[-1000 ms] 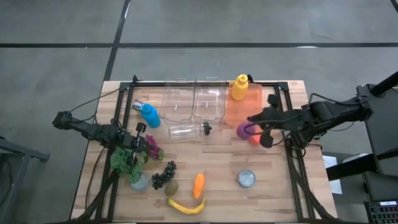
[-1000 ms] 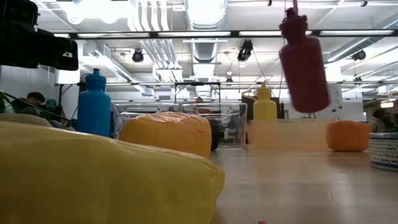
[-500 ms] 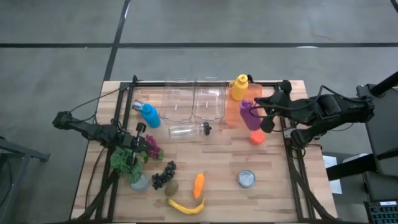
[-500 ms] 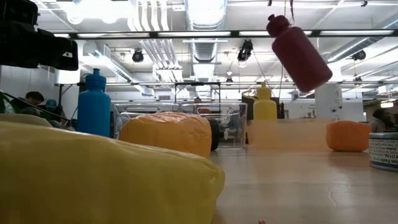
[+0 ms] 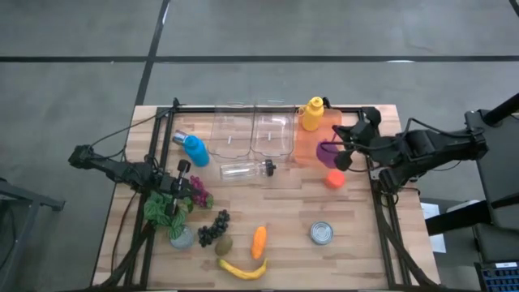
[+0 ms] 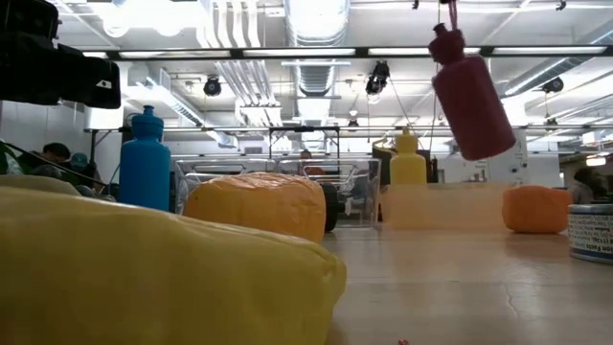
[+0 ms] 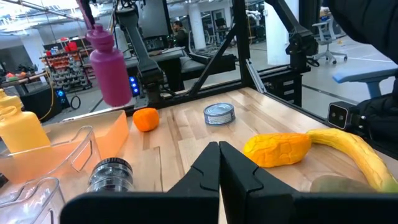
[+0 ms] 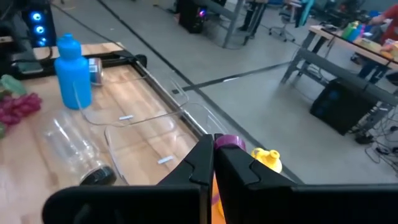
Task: Pick & Place Food Item
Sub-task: Put the purple water bottle into the orange bin
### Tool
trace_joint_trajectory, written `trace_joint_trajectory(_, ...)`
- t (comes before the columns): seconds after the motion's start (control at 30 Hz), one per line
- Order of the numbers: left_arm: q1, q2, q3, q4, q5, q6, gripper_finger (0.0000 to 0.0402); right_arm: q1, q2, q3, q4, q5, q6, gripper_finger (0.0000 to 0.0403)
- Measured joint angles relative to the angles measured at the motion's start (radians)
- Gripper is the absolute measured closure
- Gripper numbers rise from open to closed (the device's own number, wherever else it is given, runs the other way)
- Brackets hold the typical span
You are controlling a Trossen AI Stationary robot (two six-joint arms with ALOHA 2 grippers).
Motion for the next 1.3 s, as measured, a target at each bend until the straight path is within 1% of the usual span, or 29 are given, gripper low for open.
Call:
trace_joint_trajectory(0.1, 0.000, 0.000, 0.000, 0.000, 0.000, 0.000, 0.0400, -0.014, -0.027, -0.051, 0.073, 0.005, -0.004, 0.0394)
trace_joint_trajectory(0.43, 0.000, 0.000, 0.000, 0.000, 0.000, 0.000, 0.0400, -0.096, -0.119, -0.207, 0.202, 0.004, -0.008, 0.0395)
trace_joint_trajectory(0.57, 0.000, 0.000, 0.000, 0.000, 0.000, 0.000, 0.0400, -0.127, -0.157, -0.263, 0.235, 0.001, 0.006, 0.0395)
trace_joint_trajectory(0.77, 0.000, 0.000, 0.000, 0.000, 0.000, 0.000, 0.0400, -0.173, -0.209, -0.327, 0.238, -0.010, 0.055, 0.0395)
trace_joint_trajectory(0.9, 0.000, 0.000, 0.000, 0.000, 0.000, 0.000, 0.0400, -0.217, -0.233, -0.359, 0.237, -0.052, 0.079, 0.0395)
trace_joint_trajectory(1.17, 0.000, 0.000, 0.000, 0.000, 0.000, 0.000, 0.0400, -0.303, -0.237, -0.366, 0.235, -0.088, 0.081, 0.0395)
trace_joint_trajectory(1.3, 0.000, 0.000, 0.000, 0.000, 0.000, 0.000, 0.0400, -0.361, -0.237, -0.373, 0.224, -0.137, 0.107, 0.0395)
